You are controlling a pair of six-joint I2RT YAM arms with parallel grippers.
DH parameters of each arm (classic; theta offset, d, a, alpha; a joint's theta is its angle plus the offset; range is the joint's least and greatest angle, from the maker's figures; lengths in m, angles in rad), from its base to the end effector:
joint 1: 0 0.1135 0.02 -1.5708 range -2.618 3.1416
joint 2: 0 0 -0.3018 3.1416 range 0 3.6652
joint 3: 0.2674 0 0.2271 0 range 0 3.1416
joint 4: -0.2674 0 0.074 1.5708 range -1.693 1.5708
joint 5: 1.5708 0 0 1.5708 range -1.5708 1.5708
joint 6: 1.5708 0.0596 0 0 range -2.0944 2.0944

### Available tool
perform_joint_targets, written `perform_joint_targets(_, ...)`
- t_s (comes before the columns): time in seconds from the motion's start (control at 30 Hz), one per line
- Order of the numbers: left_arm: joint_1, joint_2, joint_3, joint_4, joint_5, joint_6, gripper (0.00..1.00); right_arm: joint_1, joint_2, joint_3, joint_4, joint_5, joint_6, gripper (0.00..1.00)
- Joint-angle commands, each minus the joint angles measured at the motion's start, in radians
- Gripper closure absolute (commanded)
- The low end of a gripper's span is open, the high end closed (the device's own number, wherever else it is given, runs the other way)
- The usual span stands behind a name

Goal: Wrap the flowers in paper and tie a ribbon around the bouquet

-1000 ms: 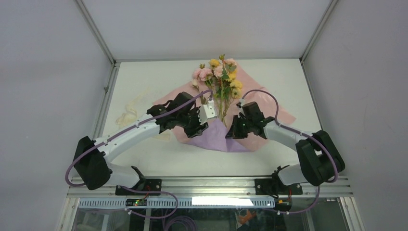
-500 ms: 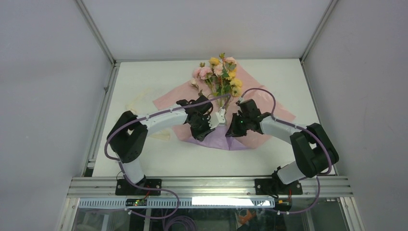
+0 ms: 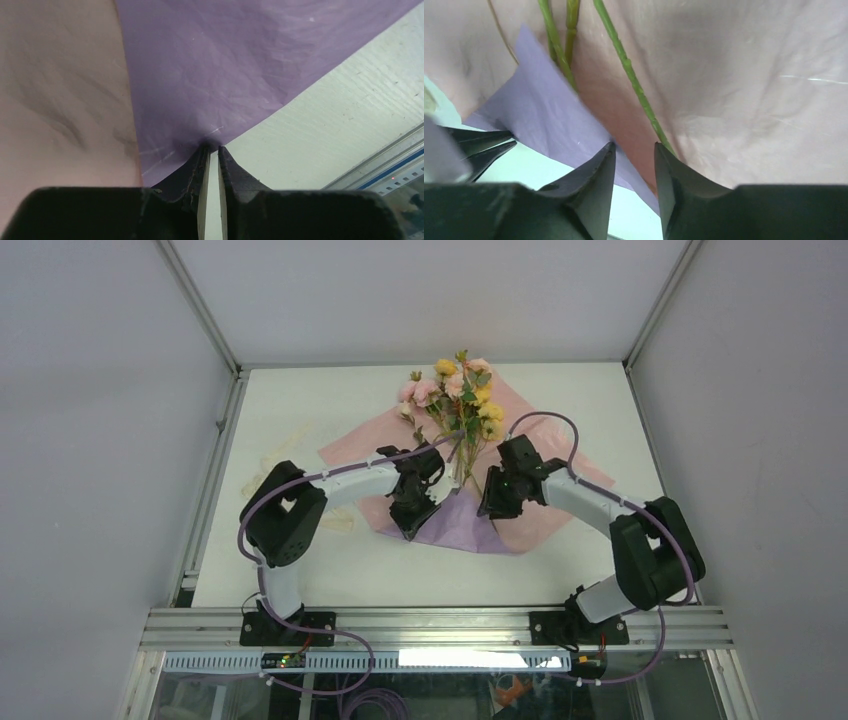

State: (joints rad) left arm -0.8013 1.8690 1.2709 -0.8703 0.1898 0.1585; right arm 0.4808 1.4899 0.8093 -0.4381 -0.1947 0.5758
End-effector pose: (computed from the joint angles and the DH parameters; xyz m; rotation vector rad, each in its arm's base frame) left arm 0.2264 -0.2499 0.1964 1.4387 2.7315 -0.3288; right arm 0.2265 0.1311 0.2040 0.0700 2.7944 0.5597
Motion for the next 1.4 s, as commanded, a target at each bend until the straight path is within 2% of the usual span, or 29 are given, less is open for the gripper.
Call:
perform_joint_targets(0.0, 0.005, 0.018, 0.049, -0.026, -0.059, -0.110, 0.86, -0.001, -0.092, 0.167, -0.253, 0.201, -0.019, 0.60)
perform_joint_targets(0.1, 0.009, 0.033, 0.061, -0.040, -0.087, -0.138, 0.86, 0.015, -0.146, 0.232, -0.352, 0.270, -0.013, 0.55)
perform_joint_targets(0.27, 0.013, 0.032, 0.063, -0.044, -0.079, -0.155, 0.88, 0.029, -0.230, 0.165, -0.273, 0.144, 0.101, 0.55)
perform_joint_targets(0.3, 0.014, 0.030, 0.062, -0.045, -0.076, -0.155, 0.88, 0.009, -0.225, 0.145, -0.245, 0.154, 0.122, 0.60)
perform_joint_targets(0.37, 0.014, 0.030, 0.061, -0.045, -0.069, -0.155, 0.88, -0.031, -0.174, 0.142, -0.197, 0.180, 0.118, 0.77)
perform_joint_targets(0.43, 0.015, 0.038, 0.065, -0.045, -0.066, -0.155, 0.88, -0.060, -0.076, 0.176, -0.154, 0.169, 0.095, 0.87)
perform_joint_targets(0.53, 0.015, 0.053, 0.067, -0.048, -0.066, -0.195, 0.88, -0.067, 0.090, 0.241, -0.104, 0.091, 0.077, 0.95)
perform_joint_targets(0.63, 0.015, 0.059, 0.063, -0.046, -0.068, -0.203, 0.88, -0.060, 0.171, 0.246, -0.071, 0.069, 0.093, 0.99)
perform_joint_targets(1.1, 0.024, 0.025, 0.048, -0.024, -0.100, -0.201, 0.87, 0.039, 0.233, 0.169, 0.163, -0.073, 0.238, 1.00)
perform_joint_targets(1.23, 0.036, 0.028, 0.047, -0.023, -0.096, -0.209, 0.88, -0.001, 0.189, 0.177, 0.054, 0.013, 0.186, 1.00)
perform_joint_targets(1.37, 0.039, 0.029, 0.047, -0.022, -0.097, -0.207, 0.88, -0.010, 0.021, 0.258, -0.151, 0.205, 0.086, 0.92)
